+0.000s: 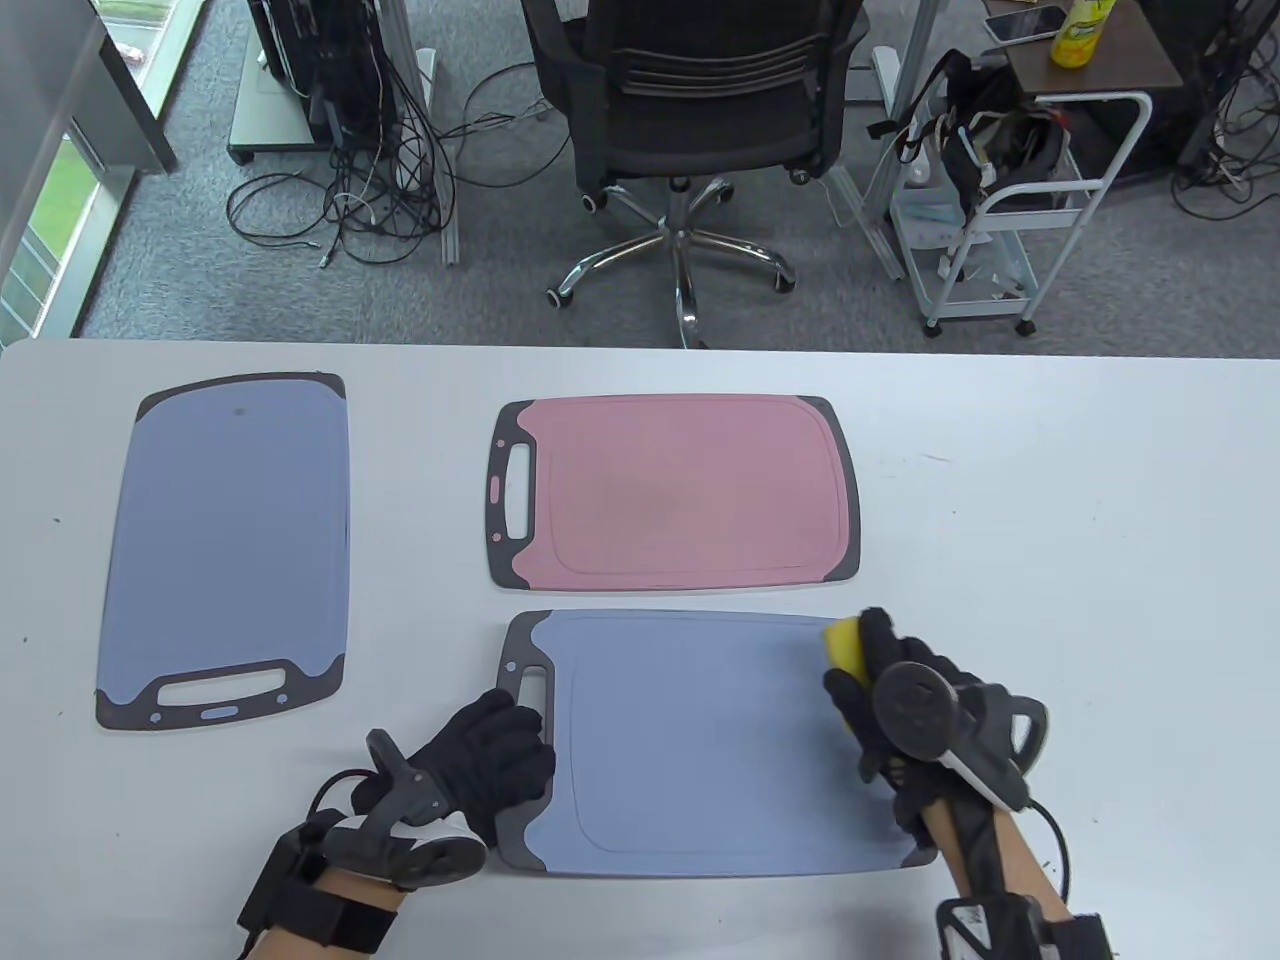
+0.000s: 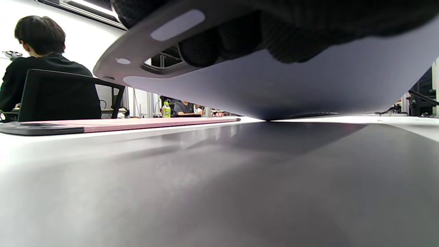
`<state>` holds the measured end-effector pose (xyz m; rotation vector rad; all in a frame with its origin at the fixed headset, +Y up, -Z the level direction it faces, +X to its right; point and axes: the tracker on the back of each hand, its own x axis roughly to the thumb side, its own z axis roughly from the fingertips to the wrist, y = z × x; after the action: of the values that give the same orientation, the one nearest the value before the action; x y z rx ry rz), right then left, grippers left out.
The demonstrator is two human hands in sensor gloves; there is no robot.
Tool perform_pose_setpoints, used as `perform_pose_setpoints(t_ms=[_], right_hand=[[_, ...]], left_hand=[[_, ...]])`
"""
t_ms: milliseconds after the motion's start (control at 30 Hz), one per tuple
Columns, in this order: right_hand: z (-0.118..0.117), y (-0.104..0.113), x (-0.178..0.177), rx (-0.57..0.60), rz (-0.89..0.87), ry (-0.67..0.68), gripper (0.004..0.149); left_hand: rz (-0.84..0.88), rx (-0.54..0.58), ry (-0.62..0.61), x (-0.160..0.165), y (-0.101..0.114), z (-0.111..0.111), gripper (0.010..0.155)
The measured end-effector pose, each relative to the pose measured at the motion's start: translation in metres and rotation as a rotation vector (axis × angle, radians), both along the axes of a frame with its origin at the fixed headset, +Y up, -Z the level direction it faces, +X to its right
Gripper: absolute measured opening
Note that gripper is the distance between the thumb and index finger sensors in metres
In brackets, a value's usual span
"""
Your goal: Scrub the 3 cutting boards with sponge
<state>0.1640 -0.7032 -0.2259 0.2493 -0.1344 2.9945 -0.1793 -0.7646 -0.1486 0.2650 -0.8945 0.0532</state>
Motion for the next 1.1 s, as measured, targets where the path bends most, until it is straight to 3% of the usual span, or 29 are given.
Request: perform_pose_setpoints(t_ms=[233,367,467,533,667,767,867,933,1033,1067,1100], right_hand=[[-0.020,-0.012,-0.165,-0.072,0.117,0.241,0.073],[-0.022,-0.025,-0.205,-0.091,0.225,0.288,0.073],[-0.027,-0.028,-0.189,-0.110,0.277,0.279,0.072],[-0.033,-0.033,-0.157,-0.140,0.268,0.199,0.072],[-0.040,-0.048,-0.046,-0.231,0.246,-0.044,0.071],[-0.031,-0.060,0.041,-0.287,0.179,-0.251,0.071],[-0.018,-0.072,0.104,-0.309,0.118,-0.416,0.071],[-0.015,-0.073,0.113,-0.313,0.087,-0.432,0.071],[-0.020,-0.070,0.083,-0.294,0.110,-0.352,0.071],[-0.021,-0.063,0.053,-0.255,0.238,-0.256,0.071],[-0.023,-0.062,0.038,-0.271,0.228,-0.148,0.071]], left_hand=[[-0.041,0.039,-0.003,0.005,0.000,0.005,0.044],[-0.049,0.053,-0.010,0.006,0.001,0.007,0.044],[-0.041,0.041,-0.019,0.006,0.001,0.005,0.044],[-0.042,0.038,-0.016,0.006,0.000,0.005,0.044],[-0.037,0.030,-0.015,0.006,0.000,0.005,0.043],[-0.034,0.035,-0.019,0.006,-0.001,0.005,0.044],[-0.029,0.030,-0.021,0.006,-0.001,0.004,0.044],[-0.032,0.028,-0.017,0.006,-0.001,0.004,0.044],[-0.039,0.037,-0.011,0.007,-0.001,0.005,0.044],[-0.042,0.042,-0.011,0.007,-0.001,0.005,0.044],[-0.043,0.045,-0.011,0.008,-0.001,0.006,0.044]])
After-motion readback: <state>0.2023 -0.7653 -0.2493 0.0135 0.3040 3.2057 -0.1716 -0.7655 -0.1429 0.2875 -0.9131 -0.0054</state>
